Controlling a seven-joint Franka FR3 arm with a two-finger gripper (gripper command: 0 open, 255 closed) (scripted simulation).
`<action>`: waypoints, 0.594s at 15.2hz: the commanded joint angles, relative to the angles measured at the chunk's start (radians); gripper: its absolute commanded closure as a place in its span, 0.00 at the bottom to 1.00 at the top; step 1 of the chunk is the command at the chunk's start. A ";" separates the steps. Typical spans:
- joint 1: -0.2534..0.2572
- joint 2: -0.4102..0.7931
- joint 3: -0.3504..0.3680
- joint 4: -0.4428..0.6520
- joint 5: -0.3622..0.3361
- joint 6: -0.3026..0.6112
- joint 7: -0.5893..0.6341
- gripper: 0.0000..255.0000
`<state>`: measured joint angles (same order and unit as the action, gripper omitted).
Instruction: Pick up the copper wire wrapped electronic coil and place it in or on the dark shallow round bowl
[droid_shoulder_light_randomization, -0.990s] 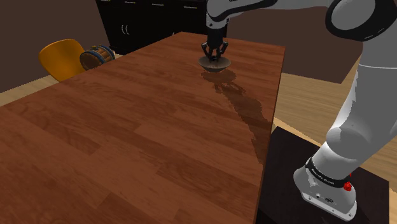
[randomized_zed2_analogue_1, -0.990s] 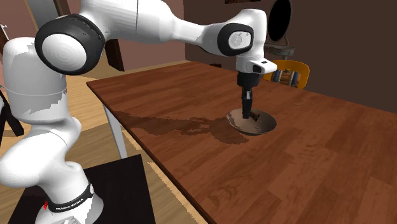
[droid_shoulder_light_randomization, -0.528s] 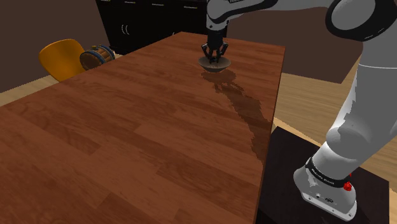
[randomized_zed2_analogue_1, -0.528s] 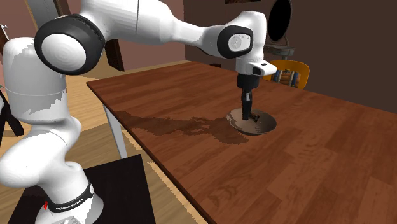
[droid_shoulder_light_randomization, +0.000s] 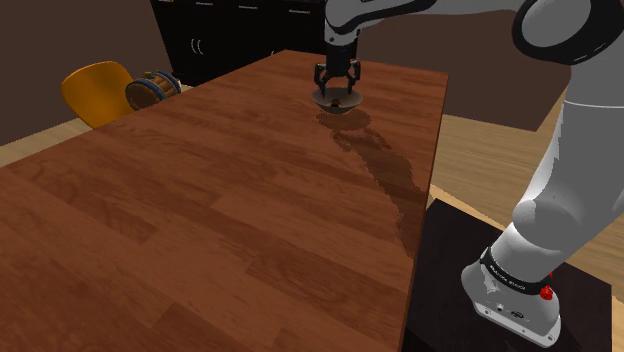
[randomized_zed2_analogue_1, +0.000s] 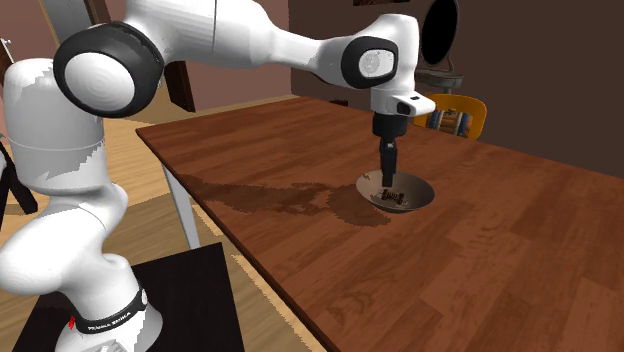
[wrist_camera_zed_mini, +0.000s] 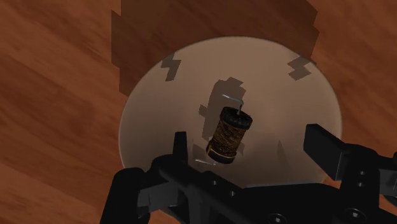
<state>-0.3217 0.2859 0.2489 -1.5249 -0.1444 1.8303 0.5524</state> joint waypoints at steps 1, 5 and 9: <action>0.004 -0.001 0.002 0.050 0.001 -0.051 -0.002 0.00; 0.009 0.001 0.004 0.113 0.001 -0.112 -0.003 0.00; 0.009 0.001 0.004 0.114 0.001 -0.112 -0.003 0.00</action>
<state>-0.3127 0.2873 0.2529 -1.4117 -0.1430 1.7183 0.5490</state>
